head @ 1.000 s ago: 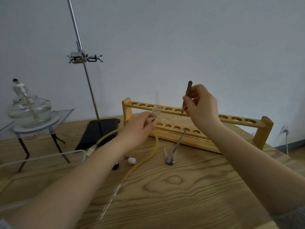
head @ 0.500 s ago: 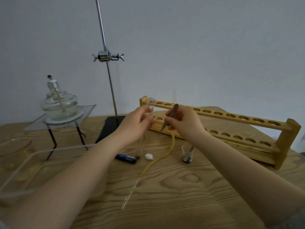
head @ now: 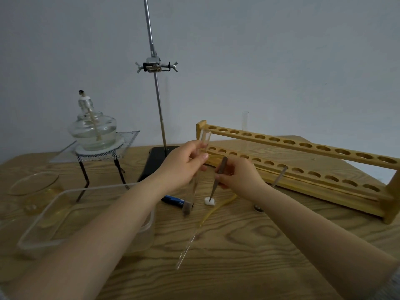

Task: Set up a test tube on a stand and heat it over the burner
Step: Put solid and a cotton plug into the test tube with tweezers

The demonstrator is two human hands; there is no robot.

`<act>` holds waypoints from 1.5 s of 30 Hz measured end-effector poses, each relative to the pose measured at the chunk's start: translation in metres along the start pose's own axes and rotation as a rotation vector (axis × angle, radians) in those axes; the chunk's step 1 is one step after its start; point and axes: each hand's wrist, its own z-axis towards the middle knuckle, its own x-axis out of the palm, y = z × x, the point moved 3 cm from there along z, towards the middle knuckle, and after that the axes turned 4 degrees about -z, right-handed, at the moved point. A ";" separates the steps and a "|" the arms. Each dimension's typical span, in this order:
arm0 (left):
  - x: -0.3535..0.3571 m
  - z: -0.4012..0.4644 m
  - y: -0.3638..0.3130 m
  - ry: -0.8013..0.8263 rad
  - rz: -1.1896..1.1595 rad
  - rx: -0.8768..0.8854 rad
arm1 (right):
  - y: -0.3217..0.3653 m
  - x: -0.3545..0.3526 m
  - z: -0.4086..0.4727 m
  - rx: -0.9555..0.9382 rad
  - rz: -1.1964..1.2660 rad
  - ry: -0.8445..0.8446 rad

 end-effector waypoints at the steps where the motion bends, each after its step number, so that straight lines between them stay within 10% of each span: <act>1: 0.000 0.000 0.001 0.004 0.004 -0.003 | -0.001 0.002 0.000 -0.003 -0.012 0.003; 16: -0.002 -0.001 0.003 0.013 0.017 -0.004 | 0.001 -0.005 0.000 0.026 -0.029 -0.163; 31: -0.002 -0.001 0.004 0.035 -0.039 -0.043 | 0.039 -0.086 0.007 0.070 0.504 -0.497; 45: 0.001 -0.002 0.000 0.057 -0.030 -0.047 | 0.053 -0.086 0.009 0.014 0.524 -0.459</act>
